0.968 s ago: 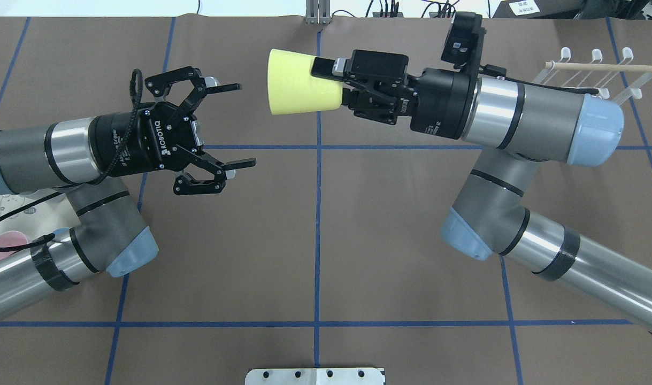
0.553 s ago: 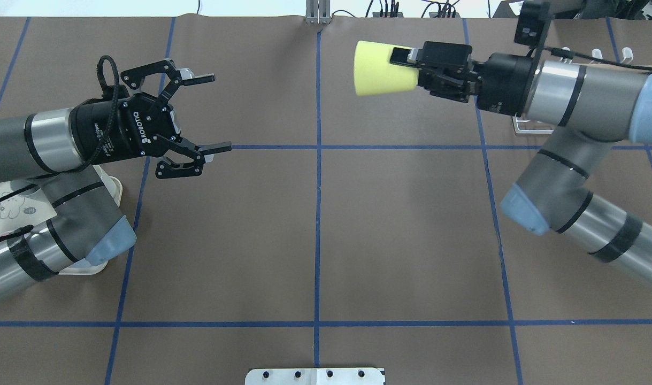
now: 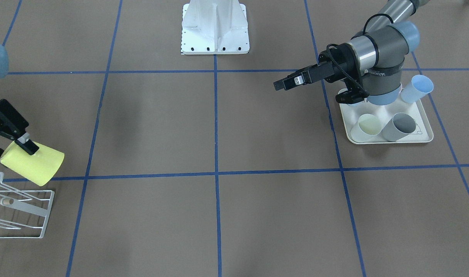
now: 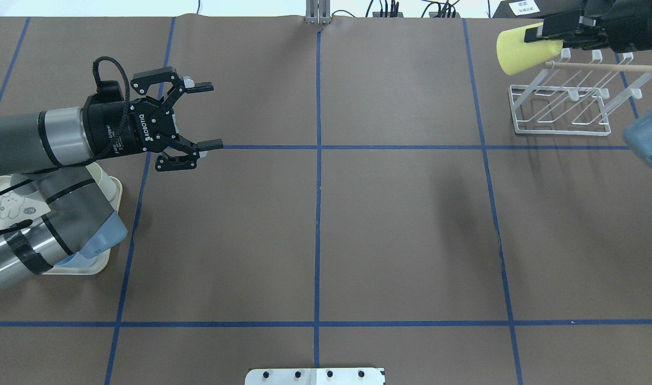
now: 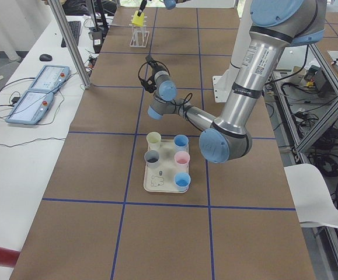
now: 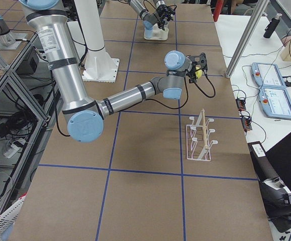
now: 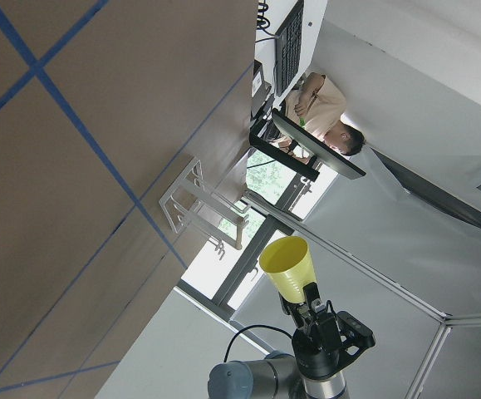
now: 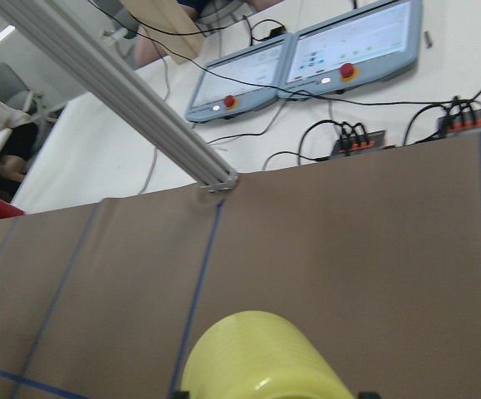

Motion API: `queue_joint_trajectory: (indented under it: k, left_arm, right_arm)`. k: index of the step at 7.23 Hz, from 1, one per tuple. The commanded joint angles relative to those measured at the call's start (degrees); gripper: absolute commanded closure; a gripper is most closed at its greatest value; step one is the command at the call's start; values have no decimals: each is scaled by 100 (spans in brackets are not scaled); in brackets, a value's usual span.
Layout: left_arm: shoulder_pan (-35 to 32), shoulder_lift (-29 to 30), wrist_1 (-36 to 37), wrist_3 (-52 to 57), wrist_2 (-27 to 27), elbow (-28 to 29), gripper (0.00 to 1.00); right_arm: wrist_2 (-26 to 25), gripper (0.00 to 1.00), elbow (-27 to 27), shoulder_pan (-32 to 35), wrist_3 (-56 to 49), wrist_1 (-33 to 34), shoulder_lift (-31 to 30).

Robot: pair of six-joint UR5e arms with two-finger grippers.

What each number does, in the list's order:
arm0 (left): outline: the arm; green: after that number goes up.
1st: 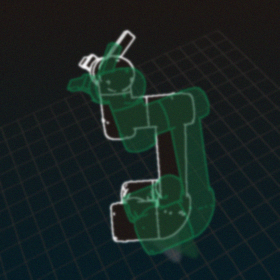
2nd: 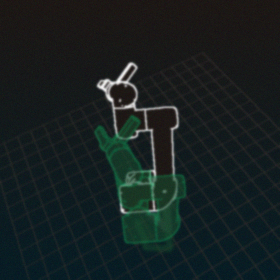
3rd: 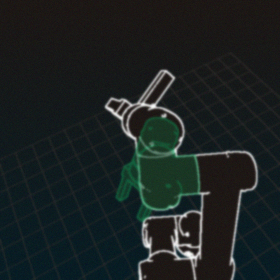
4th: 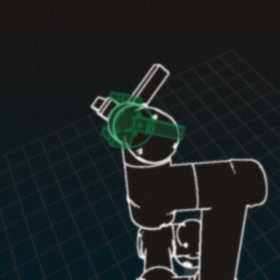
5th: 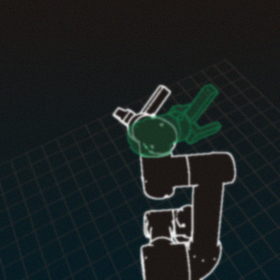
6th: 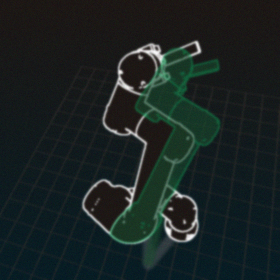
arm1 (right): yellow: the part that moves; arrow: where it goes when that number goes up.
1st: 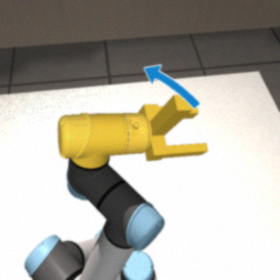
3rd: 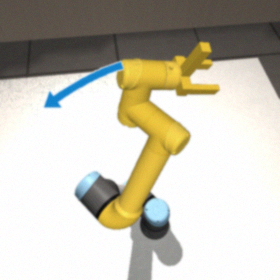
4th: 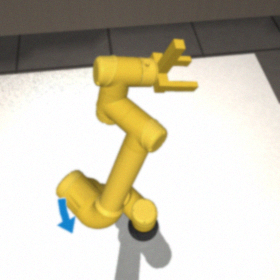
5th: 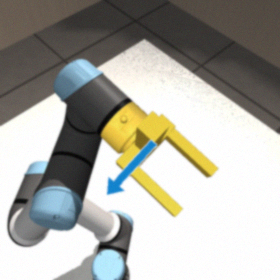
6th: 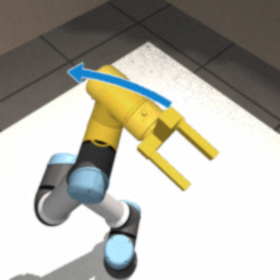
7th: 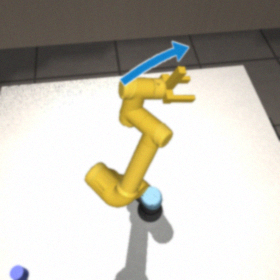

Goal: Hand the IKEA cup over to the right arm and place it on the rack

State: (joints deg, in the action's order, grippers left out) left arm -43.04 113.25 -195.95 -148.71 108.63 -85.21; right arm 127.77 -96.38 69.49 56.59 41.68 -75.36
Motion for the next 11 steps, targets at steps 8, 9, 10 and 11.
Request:
queue_joint_trajectory:
  k: [8, 9, 10, 11]
  left_arm:
    - [33, 66, 4, 17, -26, 198, 0]
    - [42, 66, 4, 17, -26, 206, 0]
    - [42, 66, -5, 17, -26, 206, 0]
    - [42, 66, -5, 17, -26, 206, 0]
  right_arm:
    - [-384, 90, -487, 56, -2882, 3777, -111]
    - [-480, 90, -469, 47, -2891, 3777, -93]
    - [-542, 89, -391, 21, -2960, 3777, -67]
    - [-586, 89, -260, 20, -3005, 3768, -49]
